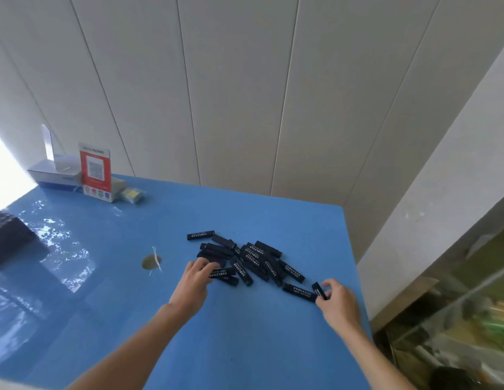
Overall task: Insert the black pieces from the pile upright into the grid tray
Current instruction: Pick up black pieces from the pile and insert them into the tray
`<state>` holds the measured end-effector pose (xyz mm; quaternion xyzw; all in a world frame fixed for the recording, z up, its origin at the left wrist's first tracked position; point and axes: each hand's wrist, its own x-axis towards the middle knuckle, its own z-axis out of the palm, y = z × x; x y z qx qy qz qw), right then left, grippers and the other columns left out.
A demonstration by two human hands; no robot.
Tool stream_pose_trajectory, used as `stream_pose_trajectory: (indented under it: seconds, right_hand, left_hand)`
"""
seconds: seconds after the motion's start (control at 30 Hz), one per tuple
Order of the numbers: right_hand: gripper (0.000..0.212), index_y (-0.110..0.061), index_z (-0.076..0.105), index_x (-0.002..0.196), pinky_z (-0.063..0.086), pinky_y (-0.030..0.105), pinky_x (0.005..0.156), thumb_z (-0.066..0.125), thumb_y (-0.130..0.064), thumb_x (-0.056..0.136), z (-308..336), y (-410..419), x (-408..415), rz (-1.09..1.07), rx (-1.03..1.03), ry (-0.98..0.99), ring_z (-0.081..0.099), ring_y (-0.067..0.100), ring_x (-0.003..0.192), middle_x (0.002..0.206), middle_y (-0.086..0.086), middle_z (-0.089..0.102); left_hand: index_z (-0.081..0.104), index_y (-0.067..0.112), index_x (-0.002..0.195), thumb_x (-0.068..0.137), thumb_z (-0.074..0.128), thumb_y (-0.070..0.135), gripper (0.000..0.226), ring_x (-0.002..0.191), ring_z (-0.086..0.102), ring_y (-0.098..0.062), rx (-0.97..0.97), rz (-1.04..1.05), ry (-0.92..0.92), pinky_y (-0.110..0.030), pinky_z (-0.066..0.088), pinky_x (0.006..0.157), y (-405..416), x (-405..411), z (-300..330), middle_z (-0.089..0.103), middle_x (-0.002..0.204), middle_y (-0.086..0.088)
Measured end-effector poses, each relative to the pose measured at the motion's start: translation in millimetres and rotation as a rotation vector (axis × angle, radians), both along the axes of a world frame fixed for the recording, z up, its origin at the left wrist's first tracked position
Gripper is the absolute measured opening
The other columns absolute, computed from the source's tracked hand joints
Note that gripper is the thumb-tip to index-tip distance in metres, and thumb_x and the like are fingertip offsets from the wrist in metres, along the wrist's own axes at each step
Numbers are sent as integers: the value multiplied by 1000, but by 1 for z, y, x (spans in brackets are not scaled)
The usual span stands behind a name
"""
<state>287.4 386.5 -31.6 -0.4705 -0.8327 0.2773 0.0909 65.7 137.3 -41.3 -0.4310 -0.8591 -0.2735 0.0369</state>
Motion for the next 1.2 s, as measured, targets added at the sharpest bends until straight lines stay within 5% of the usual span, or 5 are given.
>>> stream_pose_trajectory:
  seconds: [0.3, 0.47, 0.63, 0.97, 1.2]
  right_hand:
    - [13, -20, 64, 90, 44, 17, 61, 65, -9, 83, 25, -2, 1, 47, -244, 304, 61, 7, 77, 91, -2, 67]
    - [18, -24, 63, 89, 51, 26, 73, 64, -6, 84, 41, -15, -5, 77, -429, 453, 64, 13, 85, 93, -1, 68]
    - [22, -21, 64, 99, 53, 29, 77, 64, -5, 84, 48, -33, -22, 132, -582, 536, 66, 17, 87, 92, -2, 71]
    - [43, -38, 58, 110, 52, 21, 68, 64, -3, 85, 59, -103, -74, 363, -678, 487, 66, 12, 81, 89, 2, 70]
    - [35, -27, 61, 110, 58, 38, 77, 67, -5, 83, 68, -185, -115, 470, -710, 435, 67, 22, 87, 93, 7, 70]
  left_hand:
    - [58, 8, 123, 77, 63, -14, 52, 83, 28, -12, -10, 20, -1, -31, 47, 74, 6, 22, 11, 65, 105, -6]
    - [45, 27, 135, 93, 49, 3, 49, 86, 32, -16, -105, 50, -37, -22, 31, 73, 12, 36, 24, 61, 118, 7]
    - [32, 36, 139, 96, 45, 12, 51, 97, 40, -15, -134, 87, -135, -30, 42, 75, 9, 49, 38, 51, 127, 12]
    - [16, 52, 139, 91, 56, 19, 70, 92, 53, -15, -43, 163, -304, -35, 49, 79, -62, 46, 38, 53, 113, 7]
    - [14, 59, 136, 88, 62, 20, 78, 83, 54, -8, 47, 210, -372, -32, 48, 82, -147, 23, 45, 50, 105, 12]
